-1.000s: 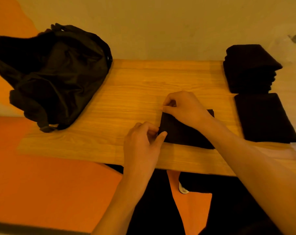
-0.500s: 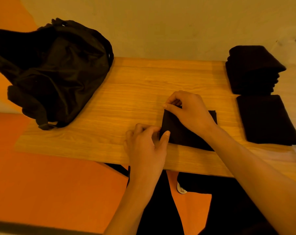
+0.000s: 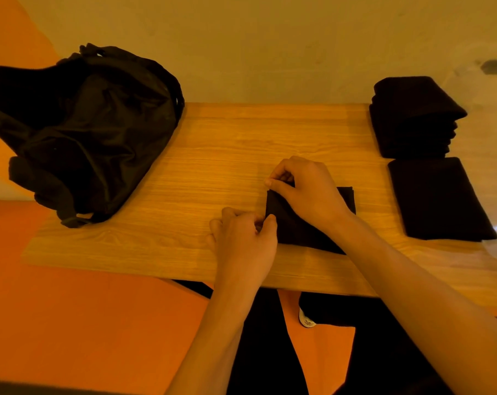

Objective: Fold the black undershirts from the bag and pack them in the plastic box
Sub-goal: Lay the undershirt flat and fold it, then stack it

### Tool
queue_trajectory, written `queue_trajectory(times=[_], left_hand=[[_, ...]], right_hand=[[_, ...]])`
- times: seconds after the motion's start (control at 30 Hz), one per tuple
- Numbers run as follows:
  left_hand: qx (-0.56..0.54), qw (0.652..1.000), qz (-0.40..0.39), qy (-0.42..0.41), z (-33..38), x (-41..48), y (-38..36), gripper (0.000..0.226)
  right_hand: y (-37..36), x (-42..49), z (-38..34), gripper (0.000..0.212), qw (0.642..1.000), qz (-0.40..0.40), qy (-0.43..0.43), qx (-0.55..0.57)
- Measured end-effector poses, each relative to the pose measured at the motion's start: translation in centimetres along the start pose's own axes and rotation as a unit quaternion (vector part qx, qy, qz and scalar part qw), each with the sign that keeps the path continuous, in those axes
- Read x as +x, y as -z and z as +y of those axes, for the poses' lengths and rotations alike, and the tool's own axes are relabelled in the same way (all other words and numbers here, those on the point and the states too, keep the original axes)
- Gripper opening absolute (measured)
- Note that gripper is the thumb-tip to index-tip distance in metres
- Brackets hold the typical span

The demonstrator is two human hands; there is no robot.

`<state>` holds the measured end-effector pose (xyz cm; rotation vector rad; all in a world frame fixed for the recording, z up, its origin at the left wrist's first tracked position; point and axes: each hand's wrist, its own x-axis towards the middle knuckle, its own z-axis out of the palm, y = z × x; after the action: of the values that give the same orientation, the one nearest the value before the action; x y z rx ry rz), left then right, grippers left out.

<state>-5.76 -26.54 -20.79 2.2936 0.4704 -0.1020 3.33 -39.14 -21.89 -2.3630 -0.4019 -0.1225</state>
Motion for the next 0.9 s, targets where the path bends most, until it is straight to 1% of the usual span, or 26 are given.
queue_trajectory(times=[0.17, 0.27, 0.37, 0.47, 0.57, 0.67, 0.73, 0.83, 0.9], left_hand=[[-0.02, 0.998, 0.057, -0.006, 0.0, -0.6, 0.0, 0.023], [-0.008, 0.997, 0.076, -0.01, -0.4, -0.8, 0.3, 0.025], [-0.005, 0.996, 0.088, -0.027, -1.1, -0.7, 0.4, 0.029], [-0.002, 0.995, 0.088, -0.041, -1.5, -0.8, 0.2, 0.026], [-0.046, 0.991, 0.109, -0.058, -2.2, -0.9, 0.1, 0.019], [-0.096, 0.979, 0.143, -0.108, -2.7, -1.4, 0.5, 0.011], [-0.11, 0.97, 0.146, -0.16, -2.6, -1.9, 0.9, 0.015], [-0.051, 0.955, 0.119, -0.265, -1.9, -1.8, 0.9, 0.027], [0.029, 0.949, 0.068, -0.307, -0.7, -0.9, 0.4, 0.046]], right_hand=[[0.1, 0.0, 0.0, 0.014, 1.0, 0.008, 0.0, -0.013], [0.0, -0.1, -0.1, 0.015, 0.999, 0.005, -0.001, -0.035], [-0.3, -0.3, -0.1, 0.017, 0.997, 0.009, -0.004, -0.072], [-0.4, -0.4, -0.1, 0.019, 0.995, 0.014, -0.001, -0.1], [-0.2, -0.4, -0.3, 0.026, 0.991, 0.007, 0.025, -0.134], [1.5, -0.9, -1.1, 0.032, 0.975, 0.025, 0.075, -0.207], [3.0, -1.8, -1.0, 0.04, 0.969, 0.019, 0.09, -0.23], [4.4, -3.9, 0.5, 0.053, 0.961, -0.04, 0.068, -0.264], [4.6, -4.9, 1.9, 0.061, 0.959, -0.075, 0.041, -0.27]])
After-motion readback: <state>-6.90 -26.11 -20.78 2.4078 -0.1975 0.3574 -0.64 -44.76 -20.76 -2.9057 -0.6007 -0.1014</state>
